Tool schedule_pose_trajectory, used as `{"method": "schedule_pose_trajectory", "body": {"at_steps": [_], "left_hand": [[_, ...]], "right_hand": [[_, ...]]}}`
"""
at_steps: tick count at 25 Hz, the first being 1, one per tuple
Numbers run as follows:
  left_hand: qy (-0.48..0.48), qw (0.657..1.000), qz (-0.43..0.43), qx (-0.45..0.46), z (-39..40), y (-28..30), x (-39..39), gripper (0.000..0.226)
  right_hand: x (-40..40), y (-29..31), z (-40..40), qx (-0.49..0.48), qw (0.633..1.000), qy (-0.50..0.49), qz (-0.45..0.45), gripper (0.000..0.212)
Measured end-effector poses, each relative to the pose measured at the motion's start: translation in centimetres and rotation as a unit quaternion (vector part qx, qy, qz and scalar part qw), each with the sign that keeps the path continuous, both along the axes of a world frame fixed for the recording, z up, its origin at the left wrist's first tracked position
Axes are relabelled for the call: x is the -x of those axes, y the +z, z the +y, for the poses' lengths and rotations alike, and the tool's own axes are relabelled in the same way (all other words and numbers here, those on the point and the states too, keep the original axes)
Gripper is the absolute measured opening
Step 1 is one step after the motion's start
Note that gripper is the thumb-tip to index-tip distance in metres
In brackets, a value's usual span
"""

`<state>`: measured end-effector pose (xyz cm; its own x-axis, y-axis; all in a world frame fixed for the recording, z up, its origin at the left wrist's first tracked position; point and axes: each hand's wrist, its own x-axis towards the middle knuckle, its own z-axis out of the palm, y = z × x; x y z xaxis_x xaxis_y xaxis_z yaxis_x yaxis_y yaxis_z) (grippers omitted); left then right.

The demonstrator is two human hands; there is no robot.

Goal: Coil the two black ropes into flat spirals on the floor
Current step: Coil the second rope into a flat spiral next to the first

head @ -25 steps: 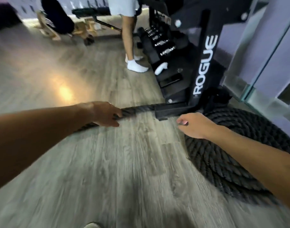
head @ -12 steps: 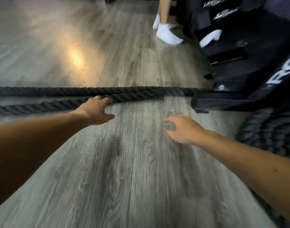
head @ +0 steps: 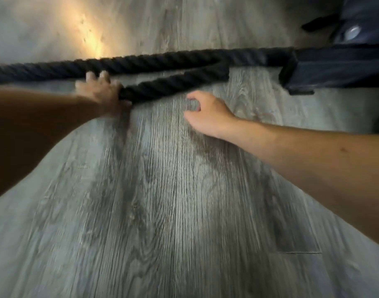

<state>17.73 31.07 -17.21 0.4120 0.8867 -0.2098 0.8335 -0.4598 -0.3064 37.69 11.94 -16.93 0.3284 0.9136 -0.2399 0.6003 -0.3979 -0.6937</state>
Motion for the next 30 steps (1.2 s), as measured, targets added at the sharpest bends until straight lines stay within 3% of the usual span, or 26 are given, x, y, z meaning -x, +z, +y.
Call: {"method": "schedule_pose_trajectory", "body": {"at_steps": [4, 7, 9, 10, 12, 13, 16, 18, 21, 23, 25, 27, 30], "left_hand": [[-0.068, 0.993, 0.026, 0.093, -9.7, 2.9, 3.7, 0.057], [-0.109, 0.98, -0.036, 0.16, -19.6, 7.2, 4.2, 0.061], [-0.146, 0.966, -0.058, 0.203, -25.8, 10.4, 2.7, 0.081], [-0.154, 0.958, -0.075, 0.23, -28.5, 12.4, 1.8, 0.082], [-0.153, 0.936, -0.089, 0.305, -32.8, 15.7, 0.2, 0.065], [-0.173, 0.924, -0.074, 0.333, -34.1, 16.8, -0.3, 0.059], [-0.238, 0.918, -0.013, 0.315, -34.8, 17.5, -0.3, 0.058], [-0.226, 0.942, -0.069, 0.238, -32.9, 15.8, 0.3, 0.052], [-0.204, 0.963, -0.112, 0.137, -29.3, 11.1, 1.4, 0.063], [-0.224, 0.954, -0.085, 0.179, -28.0, 7.5, 1.8, 0.07], [-0.236, 0.945, -0.055, 0.219, -28.1, 5.1, 1.9, 0.062], [-0.234, 0.949, -0.042, 0.205, -28.5, 3.7, 1.9, 0.058], [-0.19, 0.964, -0.075, 0.172, -29.2, 2.8, 2.0, 0.056]], "right_hand": [[0.1, 5.5, -5.8, 0.121, 0.992, -0.002, 0.043, 0.063], [1.6, 9.0, -11.2, 0.253, 0.946, -0.053, 0.195, 0.083], [3.0, 11.4, -14.5, 0.257, 0.915, -0.111, 0.29, 0.079], [3.4, 12.9, -16.3, 0.231, 0.914, -0.153, 0.297, 0.069], [3.3, 15.4, -19.8, 0.177, 0.936, -0.191, 0.236, 0.051], [3.0, 16.4, -21.4, 0.17, 0.951, -0.173, 0.191, 0.056], [2.7, 17.5, -24.7, 0.219, 0.974, -0.005, 0.053, 0.097], [3.0, 15.8, -25.3, 0.267, 0.961, 0.071, -0.012, 0.106], [3.3, 11.3, -24.7, 0.319, 0.941, 0.113, 0.003, 0.1], [3.1, 8.9, -24.2, 0.329, 0.932, 0.151, -0.001, 0.094], [2.8, 6.8, -23.7, 0.298, 0.939, 0.169, -0.028, 0.092], [2.8, 4.9, -24.4, 0.239, 0.964, 0.115, -0.03, 0.09], [4.6, 3.1, -28.1, 0.089, 0.991, -0.094, -0.024, 0.078]]}}
